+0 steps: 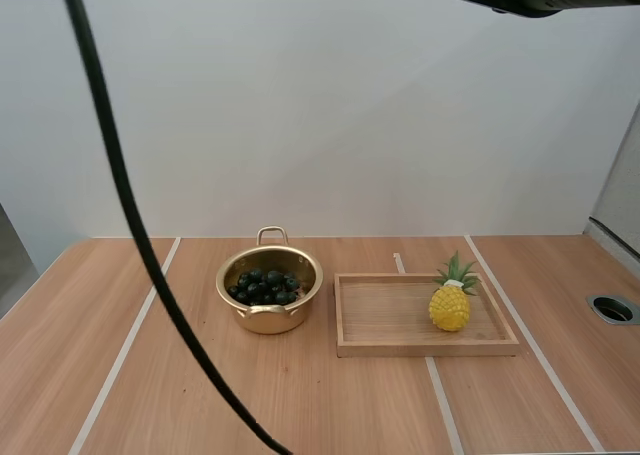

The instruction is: Open the pot, put the grape inside, and close it

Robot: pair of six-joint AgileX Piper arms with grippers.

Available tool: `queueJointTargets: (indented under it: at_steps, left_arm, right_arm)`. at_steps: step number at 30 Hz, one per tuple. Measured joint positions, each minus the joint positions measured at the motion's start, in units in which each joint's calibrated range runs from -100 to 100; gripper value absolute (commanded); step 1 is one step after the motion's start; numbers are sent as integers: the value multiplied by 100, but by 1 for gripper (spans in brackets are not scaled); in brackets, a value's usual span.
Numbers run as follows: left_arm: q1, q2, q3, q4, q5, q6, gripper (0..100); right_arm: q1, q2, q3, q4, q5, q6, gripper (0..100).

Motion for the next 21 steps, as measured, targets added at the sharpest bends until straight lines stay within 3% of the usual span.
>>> queueJointTargets:
  at_steps: [10,21]
  left_arm:
    - [0,542,280,10,1037,0,0]
    - [0,566,2705,-75,922,131,0]
  right_arm:
    - [0,-188,-77,0,0,0,0]
    - [0,-340,-240,-170,58,0,0]
